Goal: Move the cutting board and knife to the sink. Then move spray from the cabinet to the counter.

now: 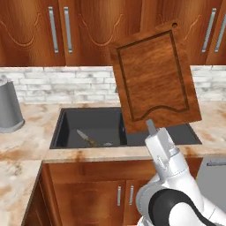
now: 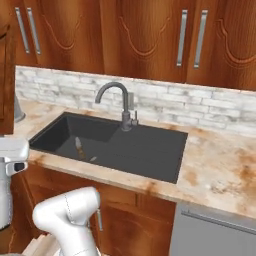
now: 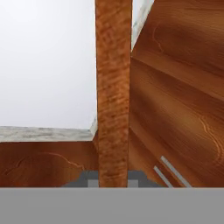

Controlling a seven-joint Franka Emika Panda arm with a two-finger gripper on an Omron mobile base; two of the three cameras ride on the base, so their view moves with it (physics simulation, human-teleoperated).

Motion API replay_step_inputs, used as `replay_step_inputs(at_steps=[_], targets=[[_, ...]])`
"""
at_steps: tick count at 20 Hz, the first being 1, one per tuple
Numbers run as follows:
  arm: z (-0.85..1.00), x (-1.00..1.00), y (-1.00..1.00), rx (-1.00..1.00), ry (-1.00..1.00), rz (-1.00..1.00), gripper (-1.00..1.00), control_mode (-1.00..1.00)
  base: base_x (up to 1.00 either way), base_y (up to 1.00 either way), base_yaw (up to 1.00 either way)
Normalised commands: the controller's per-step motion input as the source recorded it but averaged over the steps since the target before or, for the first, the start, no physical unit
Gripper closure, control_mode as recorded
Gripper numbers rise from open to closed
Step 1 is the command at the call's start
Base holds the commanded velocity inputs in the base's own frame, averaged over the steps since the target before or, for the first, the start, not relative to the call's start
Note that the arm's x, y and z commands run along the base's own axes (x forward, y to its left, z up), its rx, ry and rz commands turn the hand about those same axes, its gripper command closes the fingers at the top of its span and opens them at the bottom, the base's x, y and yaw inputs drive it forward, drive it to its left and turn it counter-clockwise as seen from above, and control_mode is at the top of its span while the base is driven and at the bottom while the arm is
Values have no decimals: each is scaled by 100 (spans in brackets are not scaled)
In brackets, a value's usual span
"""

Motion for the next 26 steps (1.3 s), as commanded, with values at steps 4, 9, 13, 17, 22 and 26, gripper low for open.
replay_step_inputs(at_steps=[4,9,13,17,22,26], targets=[[0,0,0,0,0,0,100,100,-63,30,-22],[0,0,0,0,0,0,100,100,-60,0,-14],[0,0,0,0,0,0,100,100,0,-4,-10],[0,0,0,0,0,0,100,100,2,44,-34],[0,0,0,0,0,0,100,100,0,29,-49],[0,0,0,0,0,0,100,100,0,34,-29]])
